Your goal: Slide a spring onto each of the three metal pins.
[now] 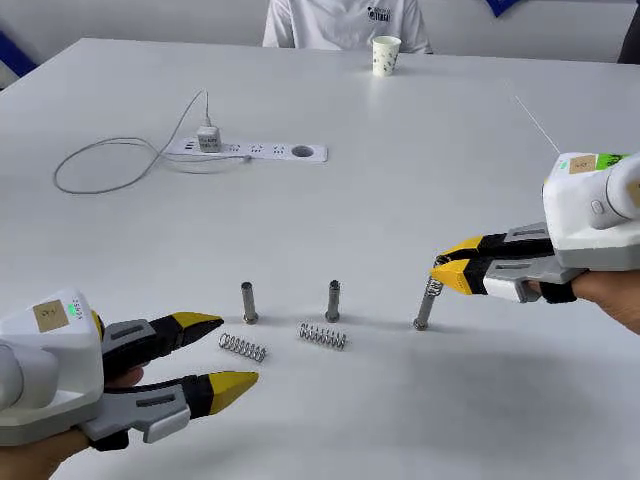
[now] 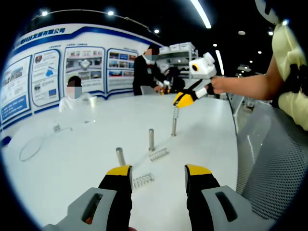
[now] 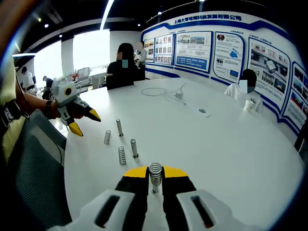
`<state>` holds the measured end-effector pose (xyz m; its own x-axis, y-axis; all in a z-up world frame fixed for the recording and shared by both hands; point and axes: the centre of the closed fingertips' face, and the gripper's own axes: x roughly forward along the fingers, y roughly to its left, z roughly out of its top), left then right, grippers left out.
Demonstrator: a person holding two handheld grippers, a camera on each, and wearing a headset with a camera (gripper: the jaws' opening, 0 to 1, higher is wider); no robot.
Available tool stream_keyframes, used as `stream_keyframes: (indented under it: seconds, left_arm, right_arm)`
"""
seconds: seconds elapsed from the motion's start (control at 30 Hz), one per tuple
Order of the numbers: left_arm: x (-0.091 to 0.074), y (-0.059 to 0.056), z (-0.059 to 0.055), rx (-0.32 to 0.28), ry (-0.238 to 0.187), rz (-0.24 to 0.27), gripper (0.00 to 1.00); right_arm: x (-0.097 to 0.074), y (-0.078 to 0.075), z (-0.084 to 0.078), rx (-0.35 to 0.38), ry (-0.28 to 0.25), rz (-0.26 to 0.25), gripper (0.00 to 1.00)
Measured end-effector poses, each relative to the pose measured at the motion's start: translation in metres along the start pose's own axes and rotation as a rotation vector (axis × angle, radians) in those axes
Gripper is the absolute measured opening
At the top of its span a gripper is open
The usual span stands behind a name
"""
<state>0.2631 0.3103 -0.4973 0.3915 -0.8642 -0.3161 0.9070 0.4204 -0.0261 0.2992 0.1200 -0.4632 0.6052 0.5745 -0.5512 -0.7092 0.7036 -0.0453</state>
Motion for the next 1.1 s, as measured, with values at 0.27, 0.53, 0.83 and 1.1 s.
stream_keyframes:
  seconds: [0.27,0.53,0.83,1.1]
  left_arm:
    - [0.000,0.000,0.000,-0.002,0.001,-0.002,0.44]
    - [-0.001,0.000,-0.002,-0.003,0.006,-0.001,0.44]
    - [-0.001,0.000,-0.002,-0.004,0.006,-0.001,0.44]
    - [-0.002,-0.001,-0.002,-0.002,0.006,-0.001,0.44]
  right_arm:
    - [0.002,0.000,-0.002,0.005,0.003,0.002,0.11]
    - [0.005,-0.002,-0.005,0.010,0.010,0.006,0.11]
    - [0.008,-0.001,-0.010,0.020,0.017,0.009,0.11]
    - [0.011,-0.001,-0.014,0.028,0.022,0.010,0.11]
